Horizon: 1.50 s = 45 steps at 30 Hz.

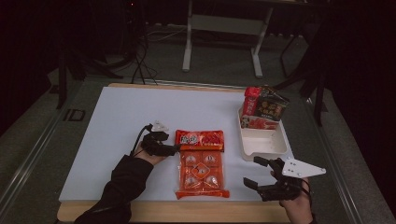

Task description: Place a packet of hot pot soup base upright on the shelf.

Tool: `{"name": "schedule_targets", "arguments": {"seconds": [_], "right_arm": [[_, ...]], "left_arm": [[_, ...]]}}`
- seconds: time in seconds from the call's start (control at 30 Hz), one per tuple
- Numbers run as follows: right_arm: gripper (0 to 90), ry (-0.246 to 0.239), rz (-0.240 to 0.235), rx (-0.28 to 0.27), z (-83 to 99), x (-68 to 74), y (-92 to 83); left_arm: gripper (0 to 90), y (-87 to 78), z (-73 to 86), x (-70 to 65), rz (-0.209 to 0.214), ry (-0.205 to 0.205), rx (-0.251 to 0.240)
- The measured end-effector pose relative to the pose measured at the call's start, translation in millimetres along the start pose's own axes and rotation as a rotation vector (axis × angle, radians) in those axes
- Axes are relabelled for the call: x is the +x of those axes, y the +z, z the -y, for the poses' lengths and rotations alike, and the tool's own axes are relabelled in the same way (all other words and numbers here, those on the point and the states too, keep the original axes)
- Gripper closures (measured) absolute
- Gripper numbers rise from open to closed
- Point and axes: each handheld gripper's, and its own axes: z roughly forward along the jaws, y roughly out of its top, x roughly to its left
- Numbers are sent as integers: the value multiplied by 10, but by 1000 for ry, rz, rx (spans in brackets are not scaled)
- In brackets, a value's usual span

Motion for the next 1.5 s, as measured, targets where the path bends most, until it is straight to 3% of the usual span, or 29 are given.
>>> {"name": "schedule_targets", "arguments": {"seconds": [0.07, 0.2, 0.43, 0.57, 0.6, 0.67, 0.73, 0.8, 0.93, 1.07, 1.23, 1.37, 1.5], "right_arm": [[162, 2, -1, 3, 3, -3, 1], [162, 2, -2, 7, 9, -7, 9], [162, 5, -2, 7, 21, -14, 7], [162, 3, -4, 8, 22, -14, 0], [162, 5, -4, 7, 24, -17, 1], [162, 8, -5, 10, 27, -22, 4], [162, 7, -7, 11, 27, -22, 4], [162, 5, -8, 9, 24, -17, 5], [162, 6, -10, 11, 26, -21, 10], [163, 8, -10, 9, 26, -25, 12], [168, 7, -7, -1, 25, -30, -3], [169, 38, -2, -40, 12, -62, -47], [169, 21, 65, -40, -31, -68, -85]], "left_arm": [[305, 57, 9, 55, -3, -22, 3], [344, 156, 19, 129, 32, -66, 3], [394, 367, 44, 181, 53, -96, 64], [438, 409, 27, 182, 79, -102, 65], [460, 419, 16, 173, 79, -94, 71], [523, 450, -4, 152, 121, -98, 80], [534, 477, -33, 108, 122, -77, 90], [569, 501, -54, 78, 118, -83, 98], [719, 534, -78, 12, 141, -78, 114], [885, 518, -120, -67, 106, -39, 134], [893, 432, -162, -132, 79, -10, 108], [894, 305, -217, -175, 79, 9, 73], [894, 151, -294, -238, 88, 23, 29]]}}
